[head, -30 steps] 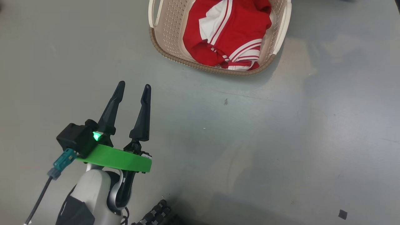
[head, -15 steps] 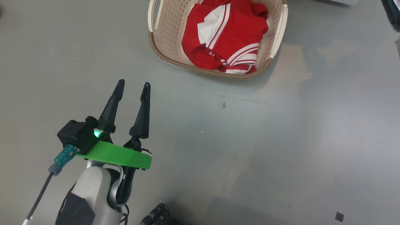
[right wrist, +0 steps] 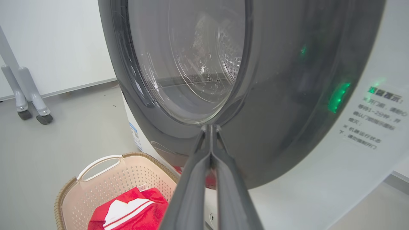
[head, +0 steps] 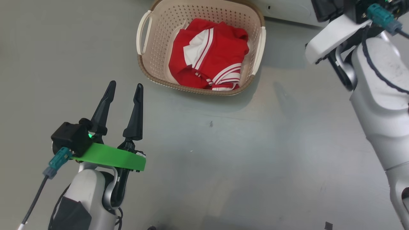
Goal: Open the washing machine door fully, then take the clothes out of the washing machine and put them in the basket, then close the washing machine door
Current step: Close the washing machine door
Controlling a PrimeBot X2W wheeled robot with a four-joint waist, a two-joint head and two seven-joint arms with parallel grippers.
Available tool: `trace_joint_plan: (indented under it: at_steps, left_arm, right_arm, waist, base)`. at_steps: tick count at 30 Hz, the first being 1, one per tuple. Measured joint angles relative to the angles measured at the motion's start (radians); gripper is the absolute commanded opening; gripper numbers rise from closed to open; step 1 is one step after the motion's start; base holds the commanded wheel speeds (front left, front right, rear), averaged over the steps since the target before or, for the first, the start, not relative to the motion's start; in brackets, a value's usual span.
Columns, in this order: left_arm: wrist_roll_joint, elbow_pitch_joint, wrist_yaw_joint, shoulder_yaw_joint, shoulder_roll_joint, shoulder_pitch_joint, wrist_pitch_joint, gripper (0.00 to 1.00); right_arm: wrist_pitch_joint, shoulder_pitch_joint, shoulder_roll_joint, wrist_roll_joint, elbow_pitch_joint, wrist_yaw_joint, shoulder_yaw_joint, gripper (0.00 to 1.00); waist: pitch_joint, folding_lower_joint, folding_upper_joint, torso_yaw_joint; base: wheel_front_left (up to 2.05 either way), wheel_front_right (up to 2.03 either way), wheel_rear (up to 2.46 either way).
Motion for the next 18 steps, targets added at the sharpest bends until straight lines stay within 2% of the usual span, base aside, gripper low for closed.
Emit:
trace_joint_plan:
  at_steps: [5,10,18]
  left_arm:
    - [0.003,0.016,0.0,0.018,0.012,0.002,0.0,1.0]
    - [0.003,0.03,0.0,0.024,0.016,0.01,0.0,1.0]
    - [0.014,0.056,0.0,0.043,0.041,0.058,0.0,1.0]
  right_arm:
    - [-0.007,0.1,0.04,0.033,0.008,-0.001,-0.005,0.0]
    - [-0.008,0.199,0.057,0.051,0.009,-0.017,-0.021,0.0]
    - [-0.008,0.325,0.064,0.089,-0.082,-0.048,-0.099,0.0]
  waist:
    - [-0.049,0.0,0.0,-0.048]
    - [-0.104,0.0,0.0,-0.101]
    - [-0.204,0.0,0.0,-0.183]
  base:
    - [0.0,0.0,0.0]
    - [0.0,0.0,0.0]
    - [0.0,0.0,0.0]
